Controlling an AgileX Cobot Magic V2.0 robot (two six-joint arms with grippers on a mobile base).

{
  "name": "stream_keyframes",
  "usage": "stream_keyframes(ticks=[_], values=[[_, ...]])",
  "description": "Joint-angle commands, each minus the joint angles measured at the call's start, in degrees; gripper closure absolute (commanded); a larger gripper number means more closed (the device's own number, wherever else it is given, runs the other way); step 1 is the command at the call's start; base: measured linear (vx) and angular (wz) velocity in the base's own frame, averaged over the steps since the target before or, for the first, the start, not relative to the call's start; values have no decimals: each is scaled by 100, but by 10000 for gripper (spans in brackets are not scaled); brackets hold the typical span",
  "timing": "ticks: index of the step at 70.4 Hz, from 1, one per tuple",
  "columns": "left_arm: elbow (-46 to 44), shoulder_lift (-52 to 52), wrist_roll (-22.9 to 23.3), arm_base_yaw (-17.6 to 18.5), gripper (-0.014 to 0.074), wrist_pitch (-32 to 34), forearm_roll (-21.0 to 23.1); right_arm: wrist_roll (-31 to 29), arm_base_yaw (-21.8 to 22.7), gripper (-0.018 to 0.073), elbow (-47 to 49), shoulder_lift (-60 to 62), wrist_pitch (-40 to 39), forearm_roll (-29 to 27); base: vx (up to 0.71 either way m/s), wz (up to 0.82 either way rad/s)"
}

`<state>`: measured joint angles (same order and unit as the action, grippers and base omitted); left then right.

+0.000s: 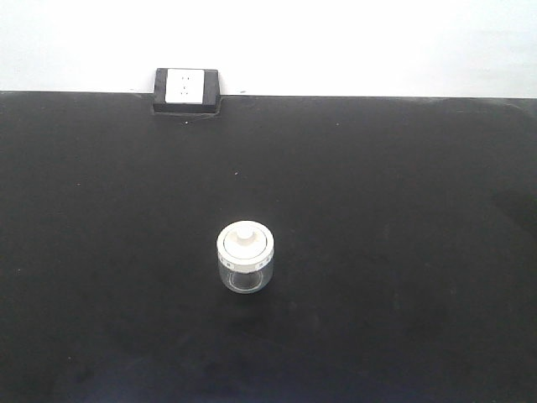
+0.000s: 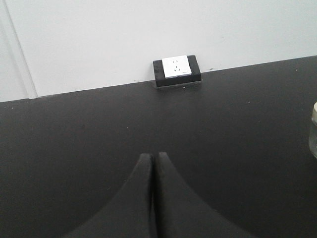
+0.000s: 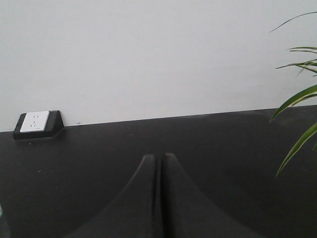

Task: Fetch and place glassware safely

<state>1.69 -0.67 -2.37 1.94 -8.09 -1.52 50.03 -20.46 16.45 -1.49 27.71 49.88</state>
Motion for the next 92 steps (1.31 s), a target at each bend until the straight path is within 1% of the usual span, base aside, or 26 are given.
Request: stream_keyframes(ticks=[1,12,18,26,32,36,37,40,45,48,51,57,60,67,78,82,85,92], values=[[152,-71,55,9,603,378,58,1,23,560,151,-77,-275,170,0,0],[152,-71,55,9,603,378,58,-4,23,560,151,-77,-273,171,0,0],[152,-71,55,9,603,378,58,-5,23,560,151,-77,-269,314,0,0],[152,-71,55,9,603,378,58,-5,23,560,151,-77,-292,328,0,0],[152,-71,55,9,603,378,58,-10,23,560,151,-77,-390,169,0,0],[152,-71,55,9,603,378,58,-164,23,560,151,-83,-416,-95,0,0],[152,-71,55,9,603,378,58,-264,23,560,151,-84,-416,-242,0,0],[152,-71,55,9,603,378,58,-628,34,560,151,-129,-416,-523,0,0],[152,-71,55,9,603,378,58,-1432,117,560,151,-253,-471,-1033,0,0],[152,-71,55,9,603,378,58,-1894,264,560,151,-358,-499,-1413,0,0],[152,-71,55,9,603,378,58,-2170,428,560,151,-441,-505,-1715,0,0],[152,-71,55,9,603,378,58,-2557,835,560,151,-582,-531,-2262,0,0],[152,-71,55,9,603,378,58,-2719,986,560,134,-627,-563,-2433,0,0],[152,-71,55,9,603,378,58,-3218,1506,560,-66,-644,-971,-3014,0,0],[152,-71,55,9,603,378,58,-4122,2090,560,-609,-631,-1566,-4188,0,0],[152,-71,55,9,603,378,58,-4431,2221,560,-778,-631,-1738,-4606,0,0],[152,-71,55,9,603,378,58,-4623,2292,560,-892,-631,-1860,-4815,0,0],[152,-71,55,9,603,378,58,-4885,2359,560,-1184,-631,-2216,-5035,0,0]])
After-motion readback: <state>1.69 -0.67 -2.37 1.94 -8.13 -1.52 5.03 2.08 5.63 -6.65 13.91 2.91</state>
